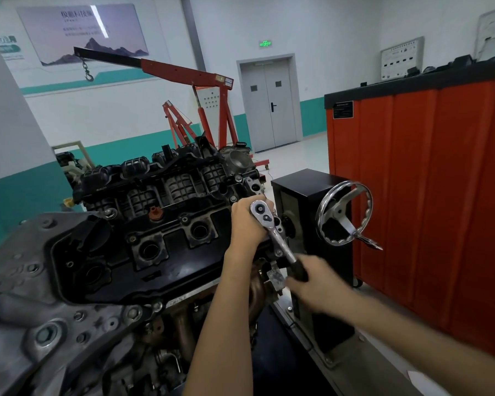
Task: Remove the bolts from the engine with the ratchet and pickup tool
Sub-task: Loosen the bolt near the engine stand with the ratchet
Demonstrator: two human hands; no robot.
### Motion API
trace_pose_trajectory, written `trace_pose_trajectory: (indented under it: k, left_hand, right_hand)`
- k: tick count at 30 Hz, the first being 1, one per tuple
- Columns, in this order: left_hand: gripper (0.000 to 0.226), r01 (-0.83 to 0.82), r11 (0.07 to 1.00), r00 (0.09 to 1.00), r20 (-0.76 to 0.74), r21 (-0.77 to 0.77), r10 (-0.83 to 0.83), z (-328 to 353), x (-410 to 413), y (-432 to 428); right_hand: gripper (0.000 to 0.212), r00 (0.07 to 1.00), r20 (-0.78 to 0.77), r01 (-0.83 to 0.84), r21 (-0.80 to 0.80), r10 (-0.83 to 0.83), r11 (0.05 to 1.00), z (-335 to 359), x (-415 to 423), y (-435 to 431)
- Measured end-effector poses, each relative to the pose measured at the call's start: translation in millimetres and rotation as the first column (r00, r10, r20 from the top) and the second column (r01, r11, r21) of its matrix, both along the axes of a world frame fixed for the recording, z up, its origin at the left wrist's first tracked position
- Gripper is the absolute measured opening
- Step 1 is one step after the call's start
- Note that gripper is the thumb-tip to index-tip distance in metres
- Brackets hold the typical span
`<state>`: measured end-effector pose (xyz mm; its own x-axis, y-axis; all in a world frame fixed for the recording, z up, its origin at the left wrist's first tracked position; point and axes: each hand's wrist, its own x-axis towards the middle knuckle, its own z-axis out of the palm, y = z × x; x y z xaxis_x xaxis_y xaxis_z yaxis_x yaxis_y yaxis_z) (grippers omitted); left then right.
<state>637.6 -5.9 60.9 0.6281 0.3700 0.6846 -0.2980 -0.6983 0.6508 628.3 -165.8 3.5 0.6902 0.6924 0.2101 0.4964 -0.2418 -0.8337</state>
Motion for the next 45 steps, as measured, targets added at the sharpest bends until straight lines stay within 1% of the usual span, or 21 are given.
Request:
trace_pose_trajectory:
  k: [3, 5, 7, 9, 11, 14, 16, 18, 21, 24, 25, 27, 29, 30, 32, 35, 37, 38, 41, 43, 45]
  left_hand:
    - [0.053, 0.036, 0.999, 0.999, -0.031, 0.025, -0.035, -0.9, -3.5, 2.5]
    - [0.059, 0.035, 0.999, 0.999, -0.027, 0.008, -0.035, -0.4, -3.9, 1.7]
    - [0.061, 0.001, 0.998, 1.000, 0.019, -0.061, 0.001, 0.7, -2.8, 0.0]
    - [0.059, -0.024, 0.994, 0.998, 0.057, -0.108, 0.030, 0.2, -0.2, -1.6]
    - [0.056, -0.041, 0.991, 0.997, 0.053, -0.127, 0.048, -0.3, 2.9, -4.8]
    - [0.048, -0.035, 0.983, 0.998, 0.039, -0.181, 0.043, -0.2, 6.7, -8.7]
    - [0.042, -0.007, 0.979, 0.999, 0.043, -0.205, 0.016, -0.2, 6.3, -9.9]
    - [0.045, 0.007, 0.986, 0.999, 0.037, -0.167, -0.001, -1.0, 3.9, -8.0]
    - [0.060, 0.023, 0.999, 0.999, -0.036, -0.043, -0.025, 0.5, -1.4, -1.2]
    - [0.064, 0.055, 0.998, 0.994, -0.096, 0.035, -0.051, 4.2, -6.8, 2.3]
    - [0.061, 0.056, 0.998, 0.993, -0.106, 0.041, -0.051, 5.1, -7.9, 2.9]
    - [0.058, 0.063, 0.997, 0.994, -0.093, 0.034, -0.059, 5.4, -9.4, 3.4]
    - [0.060, 0.046, 0.999, 0.998, -0.047, -0.020, -0.047, 6.2, -11.6, 3.3]
    - [0.060, 0.036, 0.997, 0.999, -0.018, -0.064, -0.037, 6.2, -11.9, 2.7]
    - [0.056, 0.021, 0.991, 0.999, 0.027, -0.129, -0.018, 5.5, -9.7, 0.7]
    - [0.055, -0.010, 0.987, 0.998, 0.053, -0.162, 0.019, 3.9, -4.8, -7.4]
    - [0.051, -0.013, 0.985, 0.998, 0.053, -0.170, 0.022, 3.9, -3.0, -11.8]
    - [0.049, -0.003, 0.987, 0.998, 0.061, -0.162, 0.013, 3.9, -3.0, -12.9]
    - [0.052, 0.006, 0.994, 0.999, 0.052, -0.108, 0.000, 4.8, -6.9, -11.2]
    - [0.054, 0.014, 0.997, 1.000, 0.008, -0.076, -0.013, 5.9, -8.5, -7.0]
    - [0.054, 0.039, 0.998, 0.998, -0.041, -0.054, -0.041, 6.5, -9.4, -2.1]
  right_hand:
    - [0.023, 0.944, 0.329, 0.064, -0.258, 0.025, 0.964, 37.8, 49.4, -26.3]
    - [0.017, 0.838, 0.545, 0.215, -0.284, -0.027, 0.935, 55.6, 65.8, -32.4]
    - [0.016, 0.788, 0.608, 0.291, -0.227, -0.098, 0.929, 53.5, 60.8, -29.0]
    - [0.017, 0.869, 0.465, 0.260, -0.143, -0.167, 0.955, 28.9, 39.6, -18.3]
    - [0.018, 0.969, 0.171, 0.184, -0.021, -0.177, 0.983, 0.9, 8.8, -4.8]
    - [0.016, 0.984, -0.166, 0.100, 0.223, -0.063, 0.970, -21.1, -32.9, 21.2]
    - [0.011, 0.971, -0.238, 0.081, 0.305, -0.007, 0.949, -23.3, -48.1, 34.7]
    - [0.015, 0.976, -0.218, 0.065, 0.303, 0.003, 0.951, -21.8, -45.3, 34.9]
    - [0.011, 0.999, -0.041, 0.033, 0.077, -0.030, 0.996, -12.8, -9.2, 11.7]
    - [0.002, 0.973, 0.229, 0.043, -0.201, 0.005, 0.979, 20.1, 42.6, -18.3]
    - [0.002, 0.928, 0.373, 0.098, -0.267, 0.010, 0.959, 35.9, 57.6, -24.6]
    - [0.011, 0.752, 0.659, 0.280, -0.320, 0.000, 0.905, 64.4, 77.2, -29.0]
    - [0.017, 0.649, 0.760, 0.363, -0.267, -0.036, 0.893, 74.7, 78.6, -24.5]
    - [0.018, 0.663, 0.746, 0.364, -0.244, -0.066, 0.899, 69.8, 72.2, -21.1]
    - [0.020, 0.781, 0.606, 0.319, -0.177, -0.153, 0.931, 41.5, 49.8, -13.7]
    - [0.017, 0.962, 0.153, 0.218, 0.055, -0.224, 0.974, -6.0, 4.2, -0.2]
    - [0.011, 0.977, -0.101, 0.209, 0.233, -0.190, 0.950, -22.8, -23.6, 18.6]
    - [0.009, 0.971, -0.172, 0.209, 0.279, -0.166, 0.937, -26.9, -34.3, 29.3]
    - [0.016, 0.975, -0.175, 0.183, 0.279, -0.137, 0.943, -25.6, -45.9, 42.6]
    - [0.025, 0.992, -0.063, 0.123, 0.182, -0.113, 0.976, -17.7, -28.3, 27.4]
    - [0.021, 0.993, 0.107, 0.046, -0.001, -0.045, 0.999, -1.3, 2.8, 1.6]
